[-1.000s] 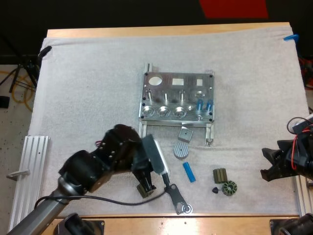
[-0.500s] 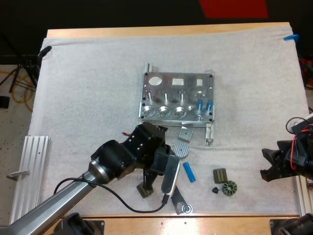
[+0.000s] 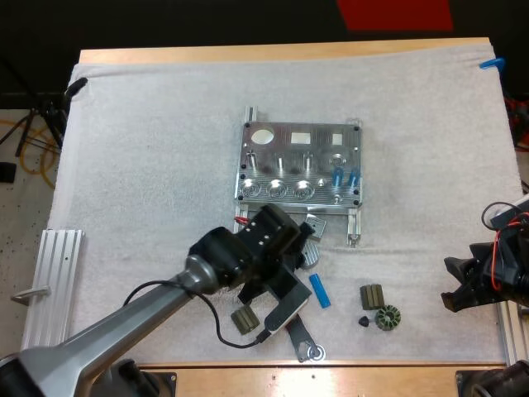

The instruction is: Load cells from right to left

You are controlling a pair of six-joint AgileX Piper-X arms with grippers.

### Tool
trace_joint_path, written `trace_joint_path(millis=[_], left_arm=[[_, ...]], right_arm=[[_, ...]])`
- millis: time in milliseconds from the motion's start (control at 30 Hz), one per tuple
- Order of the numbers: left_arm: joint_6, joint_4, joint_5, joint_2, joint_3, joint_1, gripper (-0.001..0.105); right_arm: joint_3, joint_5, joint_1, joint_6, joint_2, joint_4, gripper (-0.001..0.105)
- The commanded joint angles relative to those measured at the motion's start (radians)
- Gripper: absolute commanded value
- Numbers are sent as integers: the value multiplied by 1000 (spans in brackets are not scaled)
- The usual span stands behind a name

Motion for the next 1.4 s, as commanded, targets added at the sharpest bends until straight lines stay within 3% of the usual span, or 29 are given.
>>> trace_joint_path(millis=[0, 367, 633, 1367], left_arm=[[47, -9, -23, 14, -6, -14, 35], [60, -100, -33, 111, -6, -90, 35], [108, -131, -36, 180, -6, -90, 35], [108, -211, -50, 310, -6, -90, 35]], right_arm=[[-2, -5, -3, -12, -6, 5, 42], [-2, -5, -3, -12, -6, 2, 42], [-2, -5, -3, -12, -6, 2, 42], [-2, -5, 6, -12, -6, 2, 42]])
